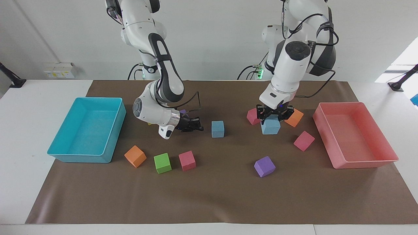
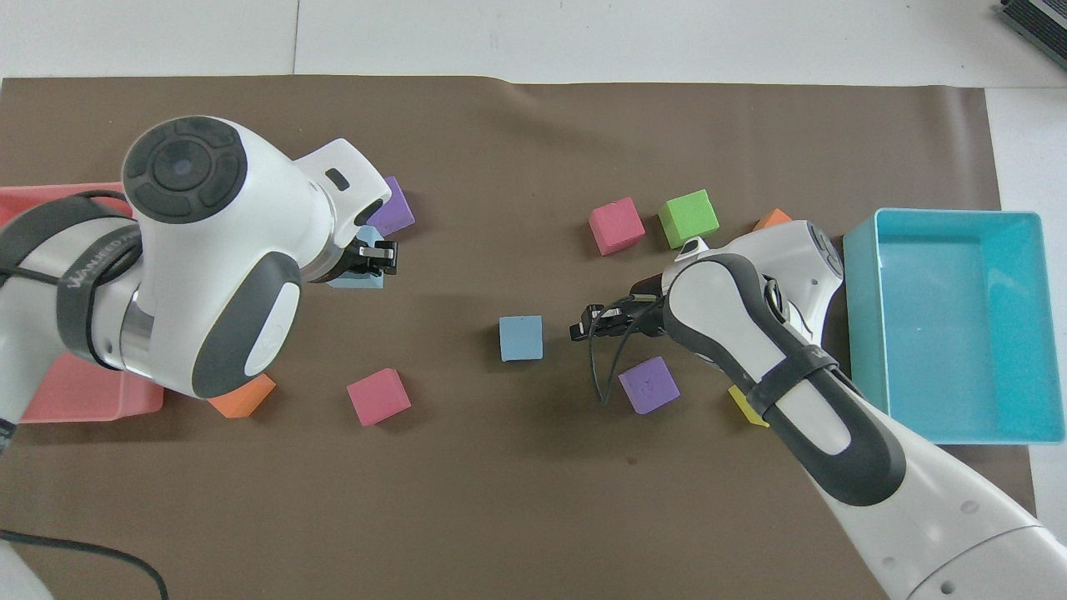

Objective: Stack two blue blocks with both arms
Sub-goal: 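Carry the blue cube with the left gripper over the center blue cube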

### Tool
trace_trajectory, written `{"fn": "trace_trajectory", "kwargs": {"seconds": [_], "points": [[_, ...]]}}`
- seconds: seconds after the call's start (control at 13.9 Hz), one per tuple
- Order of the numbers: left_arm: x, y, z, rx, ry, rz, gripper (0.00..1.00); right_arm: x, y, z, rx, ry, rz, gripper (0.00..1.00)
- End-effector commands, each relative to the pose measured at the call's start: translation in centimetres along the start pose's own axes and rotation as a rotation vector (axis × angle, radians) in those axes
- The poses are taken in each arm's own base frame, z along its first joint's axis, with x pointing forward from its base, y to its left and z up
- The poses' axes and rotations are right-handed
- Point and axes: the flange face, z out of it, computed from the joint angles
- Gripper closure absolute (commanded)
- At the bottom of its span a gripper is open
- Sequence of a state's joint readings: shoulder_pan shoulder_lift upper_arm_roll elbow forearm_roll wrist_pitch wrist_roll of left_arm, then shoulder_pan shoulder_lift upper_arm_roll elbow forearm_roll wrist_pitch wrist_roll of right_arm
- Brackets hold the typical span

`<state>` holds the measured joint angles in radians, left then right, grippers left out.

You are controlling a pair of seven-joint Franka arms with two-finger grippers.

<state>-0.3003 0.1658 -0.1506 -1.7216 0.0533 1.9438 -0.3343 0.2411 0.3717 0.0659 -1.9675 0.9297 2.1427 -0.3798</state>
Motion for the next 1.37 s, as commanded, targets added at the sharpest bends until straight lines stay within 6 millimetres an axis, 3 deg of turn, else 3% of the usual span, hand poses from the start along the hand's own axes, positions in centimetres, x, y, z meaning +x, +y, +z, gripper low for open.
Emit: {"fn": "trace_trajectory", "kwargs": {"seconds": [0.0,0.14,0.43,0.72,1.01,1.29], "points": [[-0.2,2.7,-0.6,0.001,0.020,-0.020,1.00,-0.1,0.2,0.0,0.023,0.024,-0.015,1.00],[-0.9,6.8,0.1,-0.014,0.027,0.001,1.00,-0.1,0.2,0.0,0.022,0.025,-0.015,1.00],[-2.5,12.2,1.5,-0.058,0.044,-0.061,0.99,-0.1,0.2,0.0,0.022,0.025,-0.014,1.00],[-3.3,14.8,4.2,-0.049,0.012,-0.026,1.00,0.0,0.3,-0.1,0.021,0.027,-0.011,1.00],[-3.6,14.9,5.3,-0.063,0.025,-0.020,1.00,-0.1,0.2,0.0,0.022,0.026,-0.011,1.00],[-4.4,15.9,7.6,-0.062,0.013,-0.003,1.00,-0.1,0.2,0.0,0.021,0.028,-0.009,1.00]]}}
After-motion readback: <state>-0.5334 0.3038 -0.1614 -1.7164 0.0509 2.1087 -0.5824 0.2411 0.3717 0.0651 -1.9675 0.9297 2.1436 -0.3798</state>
